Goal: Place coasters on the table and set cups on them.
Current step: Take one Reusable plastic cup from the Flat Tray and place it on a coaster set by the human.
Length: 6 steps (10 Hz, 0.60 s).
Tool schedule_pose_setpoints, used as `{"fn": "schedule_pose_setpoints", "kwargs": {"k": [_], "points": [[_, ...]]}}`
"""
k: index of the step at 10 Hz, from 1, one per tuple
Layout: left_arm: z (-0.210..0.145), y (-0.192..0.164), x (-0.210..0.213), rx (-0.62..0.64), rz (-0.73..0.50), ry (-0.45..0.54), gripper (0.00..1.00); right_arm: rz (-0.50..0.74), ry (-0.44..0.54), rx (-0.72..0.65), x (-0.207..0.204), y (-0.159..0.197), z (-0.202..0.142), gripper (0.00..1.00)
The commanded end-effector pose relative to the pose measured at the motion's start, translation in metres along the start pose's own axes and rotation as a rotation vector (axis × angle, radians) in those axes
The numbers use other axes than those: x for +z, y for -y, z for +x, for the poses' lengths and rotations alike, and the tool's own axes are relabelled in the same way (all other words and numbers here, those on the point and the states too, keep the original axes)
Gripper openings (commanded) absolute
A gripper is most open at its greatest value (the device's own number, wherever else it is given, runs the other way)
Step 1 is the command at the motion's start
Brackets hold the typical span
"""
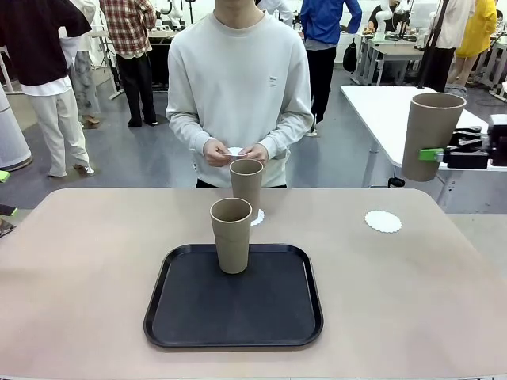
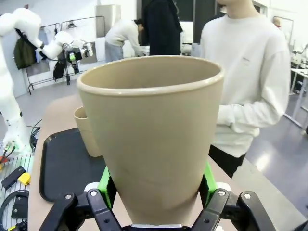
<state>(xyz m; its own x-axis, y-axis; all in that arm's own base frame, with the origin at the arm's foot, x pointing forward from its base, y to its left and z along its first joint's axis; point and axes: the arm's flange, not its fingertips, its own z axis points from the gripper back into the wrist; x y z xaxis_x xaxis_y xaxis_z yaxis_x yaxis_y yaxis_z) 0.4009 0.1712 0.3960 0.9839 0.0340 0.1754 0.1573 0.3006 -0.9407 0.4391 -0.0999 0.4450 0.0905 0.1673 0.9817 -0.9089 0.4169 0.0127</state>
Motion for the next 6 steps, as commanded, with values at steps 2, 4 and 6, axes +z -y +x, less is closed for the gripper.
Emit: {"fn": "schedule_pose_setpoints", "kwargs": {"k": [2, 4, 6], "points": [[-0.0008, 0.0008, 0.0016, -0.016, -0.005, -0.009, 1.0, 0.0, 0.0, 0.0, 0.0, 0.0, 0.0, 0.82], [-0.0008, 0.0008, 0.0016, -0.016, -0.005, -0.009, 1.0, 0.0, 0.0, 0.0, 0.0, 0.0, 0.0, 0.82], [-0.0008, 0.0008, 0.0016, -0.016, -0.005, -0.009, 1.0, -0.006, 0.001, -0.011, 0.002, 0.0021, -0.005, 0.82]]}}
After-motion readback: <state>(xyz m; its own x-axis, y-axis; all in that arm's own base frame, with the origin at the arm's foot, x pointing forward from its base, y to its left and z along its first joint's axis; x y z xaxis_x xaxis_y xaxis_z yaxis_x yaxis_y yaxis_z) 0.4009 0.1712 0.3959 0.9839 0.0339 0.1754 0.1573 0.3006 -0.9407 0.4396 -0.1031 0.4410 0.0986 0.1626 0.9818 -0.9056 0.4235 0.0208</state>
